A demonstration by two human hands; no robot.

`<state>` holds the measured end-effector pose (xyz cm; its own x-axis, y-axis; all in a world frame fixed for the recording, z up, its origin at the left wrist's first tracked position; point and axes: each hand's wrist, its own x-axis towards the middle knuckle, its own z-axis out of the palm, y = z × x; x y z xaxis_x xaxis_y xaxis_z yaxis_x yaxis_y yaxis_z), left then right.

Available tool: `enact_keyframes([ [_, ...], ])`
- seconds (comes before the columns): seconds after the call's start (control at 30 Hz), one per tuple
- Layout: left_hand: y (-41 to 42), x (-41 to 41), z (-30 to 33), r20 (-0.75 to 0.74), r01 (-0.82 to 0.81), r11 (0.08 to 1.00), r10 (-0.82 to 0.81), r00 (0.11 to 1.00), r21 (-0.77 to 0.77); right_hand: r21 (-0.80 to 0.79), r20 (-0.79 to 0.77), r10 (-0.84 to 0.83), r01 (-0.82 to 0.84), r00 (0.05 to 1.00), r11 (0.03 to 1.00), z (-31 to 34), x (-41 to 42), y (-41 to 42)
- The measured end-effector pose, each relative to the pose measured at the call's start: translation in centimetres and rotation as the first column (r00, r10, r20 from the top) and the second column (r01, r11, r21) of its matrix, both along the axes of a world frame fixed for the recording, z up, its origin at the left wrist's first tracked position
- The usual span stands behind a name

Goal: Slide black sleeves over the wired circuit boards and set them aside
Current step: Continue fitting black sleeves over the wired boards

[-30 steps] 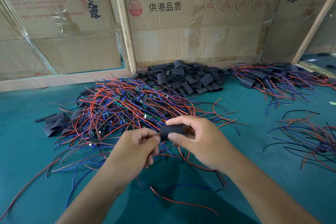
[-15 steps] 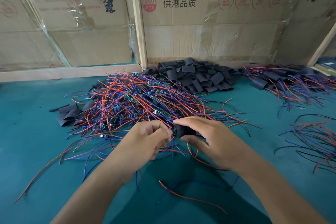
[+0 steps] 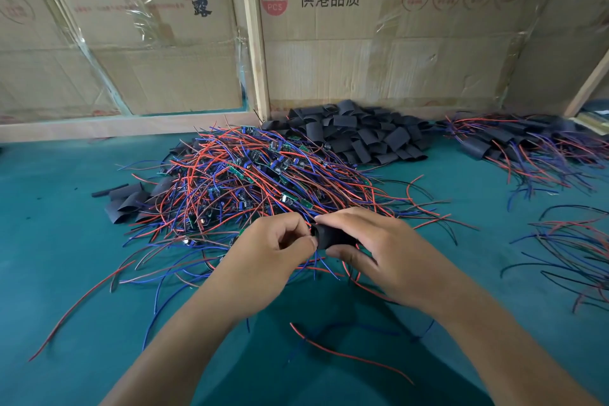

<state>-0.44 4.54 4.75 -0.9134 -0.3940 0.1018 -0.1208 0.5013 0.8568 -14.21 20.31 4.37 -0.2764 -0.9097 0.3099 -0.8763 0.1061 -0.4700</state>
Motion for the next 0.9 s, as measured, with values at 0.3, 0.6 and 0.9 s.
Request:
enact_keyframes([
  [0.3, 0.21, -0.27, -0.17, 0.043, -0.057, 0.985, 0.05, 0.998, 0.165, -0.029, -0.087, -0.01, 0.007, 0.996, 1.0, -0.28, 0.18, -0.32],
  [0.6, -0.05, -0.24, -0.35, 0.093, -0.061, 0.962, 0.037, 0.995, 0.266, -0.052, -0.114, 0.031, -0.037, 0.993, 0.998, -0.19, 0.35, -0.37],
  [0.9, -0.32, -0.13, -0.58, 0.171, -0.071, 0.904, -0.003, 0.985, 0.423, -0.07, -0.073, 0.047, -0.052, 0.996, 0.996, -0.57, 0.55, -0.34],
])
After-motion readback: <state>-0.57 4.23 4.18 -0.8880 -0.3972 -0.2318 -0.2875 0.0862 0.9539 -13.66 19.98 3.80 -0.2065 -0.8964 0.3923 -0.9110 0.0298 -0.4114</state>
